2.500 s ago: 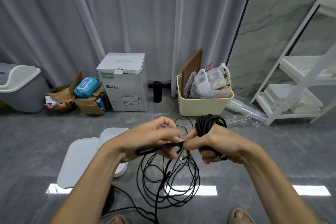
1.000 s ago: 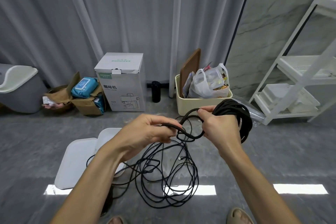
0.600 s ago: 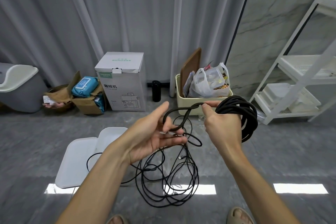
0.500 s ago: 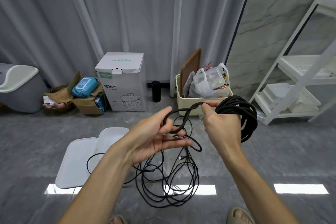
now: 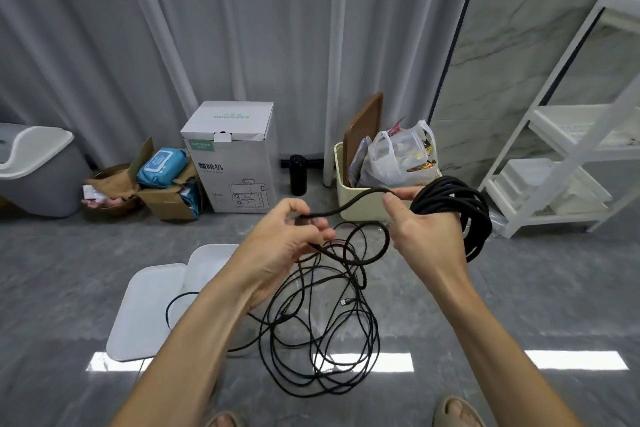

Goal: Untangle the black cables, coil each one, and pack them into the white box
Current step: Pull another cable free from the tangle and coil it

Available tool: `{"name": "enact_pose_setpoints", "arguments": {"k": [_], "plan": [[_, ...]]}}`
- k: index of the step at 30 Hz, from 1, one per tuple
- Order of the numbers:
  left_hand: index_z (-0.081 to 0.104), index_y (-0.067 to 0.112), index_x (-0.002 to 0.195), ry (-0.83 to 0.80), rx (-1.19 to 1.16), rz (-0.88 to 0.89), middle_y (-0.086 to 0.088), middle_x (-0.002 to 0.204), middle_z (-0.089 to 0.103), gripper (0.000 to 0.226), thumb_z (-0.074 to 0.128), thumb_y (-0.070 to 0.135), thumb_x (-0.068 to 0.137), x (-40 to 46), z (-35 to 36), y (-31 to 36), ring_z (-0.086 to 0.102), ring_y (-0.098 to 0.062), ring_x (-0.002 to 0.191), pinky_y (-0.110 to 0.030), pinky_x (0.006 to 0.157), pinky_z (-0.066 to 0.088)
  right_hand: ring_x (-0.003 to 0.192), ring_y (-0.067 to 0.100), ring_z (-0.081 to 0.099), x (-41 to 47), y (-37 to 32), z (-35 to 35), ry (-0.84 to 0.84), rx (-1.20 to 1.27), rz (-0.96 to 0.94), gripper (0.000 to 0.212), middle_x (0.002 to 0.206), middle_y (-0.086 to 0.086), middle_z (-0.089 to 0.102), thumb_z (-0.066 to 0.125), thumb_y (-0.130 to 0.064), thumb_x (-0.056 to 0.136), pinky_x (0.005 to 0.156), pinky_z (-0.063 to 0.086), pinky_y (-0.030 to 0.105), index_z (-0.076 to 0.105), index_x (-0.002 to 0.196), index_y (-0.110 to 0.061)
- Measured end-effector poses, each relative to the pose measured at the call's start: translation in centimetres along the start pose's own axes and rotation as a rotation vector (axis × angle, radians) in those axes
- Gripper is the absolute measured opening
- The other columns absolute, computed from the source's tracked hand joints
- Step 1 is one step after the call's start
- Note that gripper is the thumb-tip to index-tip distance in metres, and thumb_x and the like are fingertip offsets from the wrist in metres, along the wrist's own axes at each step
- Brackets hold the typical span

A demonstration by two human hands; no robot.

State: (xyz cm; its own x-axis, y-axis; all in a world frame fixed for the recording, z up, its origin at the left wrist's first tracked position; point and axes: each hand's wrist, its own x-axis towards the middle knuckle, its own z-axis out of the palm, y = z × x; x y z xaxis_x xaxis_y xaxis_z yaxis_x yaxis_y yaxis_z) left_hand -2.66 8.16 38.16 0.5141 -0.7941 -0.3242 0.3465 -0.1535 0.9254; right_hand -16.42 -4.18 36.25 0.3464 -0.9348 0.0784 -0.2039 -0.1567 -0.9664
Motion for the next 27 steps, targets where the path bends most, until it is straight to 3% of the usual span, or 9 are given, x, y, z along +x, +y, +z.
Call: {"name": "enact_pose_setpoints", "arguments": {"k": [2,4,6,7,11,15,18,22,27], "plan": [[0.046,0.013,0.098,0.072,0.014,0.095,-0.014,0.099,0.068,0.037,0.045,-0.022,0.088,0.1,0.1,0.0,0.071,-0.019,0.080,-0.030,0.076,0.059,0.048,0.014,0.045,0.1,-0.1,-0.2,-0.032,0.046,0.018,0.009,0.053,-0.001,0.050,0.069,-0.028,0.090,0.053,0.037,0.031,0.064,0.084,-0.023],[0.045,0.015,0.101,0.107,-0.048,0.146,-0.011,0.098,0.070,0.042,0.035,-0.023,0.089,0.0,0.4,0.2,0.064,-0.015,0.068,-0.029,0.060,0.059,0.048,0.015,0.041,0.2,-0.2,-0.4,-0.080,0.085,0.030,0.013,0.052,-0.001,0.046,0.070,-0.031,0.090,0.053,0.034,0.032,0.063,0.083,-0.022],[0.046,0.019,0.103,0.113,-0.060,0.169,-0.003,0.090,0.072,0.047,0.030,-0.022,0.087,0.0,0.4,0.4,0.047,-0.009,0.055,-0.019,0.039,0.038,0.046,0.016,0.037,0.3,-0.4,-0.7,-0.117,0.113,0.037,0.014,0.050,-0.003,0.044,0.069,-0.031,0.091,0.052,0.031,0.032,0.062,0.084,-0.020],[0.047,0.020,0.103,0.117,-0.027,0.178,0.002,0.085,0.072,0.047,0.029,-0.020,0.087,0.1,0.3,0.4,0.039,-0.008,0.052,-0.017,0.038,0.027,0.045,0.016,0.036,0.3,-0.5,-0.8,-0.129,0.122,0.037,0.014,0.048,-0.004,0.043,0.069,-0.029,0.092,0.051,0.030,0.031,0.062,0.084,-0.019],[0.054,0.030,0.109,0.248,0.479,0.364,0.014,0.092,0.070,0.030,0.043,0.005,0.096,0.6,-0.5,0.2,0.048,-0.005,0.058,-0.023,0.060,0.039,0.041,0.012,0.034,0.4,-0.8,-1.3,-0.158,0.137,0.047,0.012,0.046,-0.004,0.041,0.066,-0.022,0.094,0.047,0.028,0.026,0.060,0.087,-0.014],[0.062,0.038,0.112,0.317,1.011,0.579,0.020,0.101,0.057,0.019,0.060,0.034,0.093,1.1,-1.3,-0.5,0.050,0.001,0.091,-0.025,0.078,0.041,0.039,0.011,0.034,0.4,-1.1,-1.4,-0.180,0.155,0.081,0.011,0.045,-0.004,0.041,0.067,-0.020,0.093,0.044,0.029,0.024,0.060,0.090,-0.012],[0.065,0.037,0.114,0.294,1.154,0.586,0.017,0.108,0.045,0.026,0.067,0.034,0.089,1.8,-1.9,-1.1,0.038,-0.004,0.106,-0.026,0.090,0.033,0.038,0.012,0.033,0.3,-1.5,-1.4,-0.228,0.146,0.110,0.010,0.046,-0.001,0.040,0.067,-0.018,0.093,0.042,0.029,0.024,0.061,0.095,-0.010],[0.064,0.039,0.100,0.315,1.304,0.620,0.016,0.109,0.039,0.026,0.071,0.054,0.080,2.1,-2.1,-1.8,0.032,-0.007,0.108,-0.029,0.086,0.020,0.034,0.011,0.028,0.0,-2.6,-1.5,-0.304,0.214,0.169,0.013,0.042,-0.001,0.036,0.063,-0.008,0.094,0.038,0.024,0.023,0.060,0.100,0.004],[0.061,0.032,0.076,0.219,1.151,0.822,0.015,0.097,0.049,0.036,0.056,0.067,0.082,2.8,-2.0,-2.3,0.034,0.001,0.101,-0.023,0.086,0.019,0.034,0.012,0.026,-0.1,-3.3,-2.1,-0.366,0.235,0.227,0.020,0.044,0.001,0.032,0.061,-0.008,0.093,0.048,0.024,0.028,0.061,0.100,0.011]]}}
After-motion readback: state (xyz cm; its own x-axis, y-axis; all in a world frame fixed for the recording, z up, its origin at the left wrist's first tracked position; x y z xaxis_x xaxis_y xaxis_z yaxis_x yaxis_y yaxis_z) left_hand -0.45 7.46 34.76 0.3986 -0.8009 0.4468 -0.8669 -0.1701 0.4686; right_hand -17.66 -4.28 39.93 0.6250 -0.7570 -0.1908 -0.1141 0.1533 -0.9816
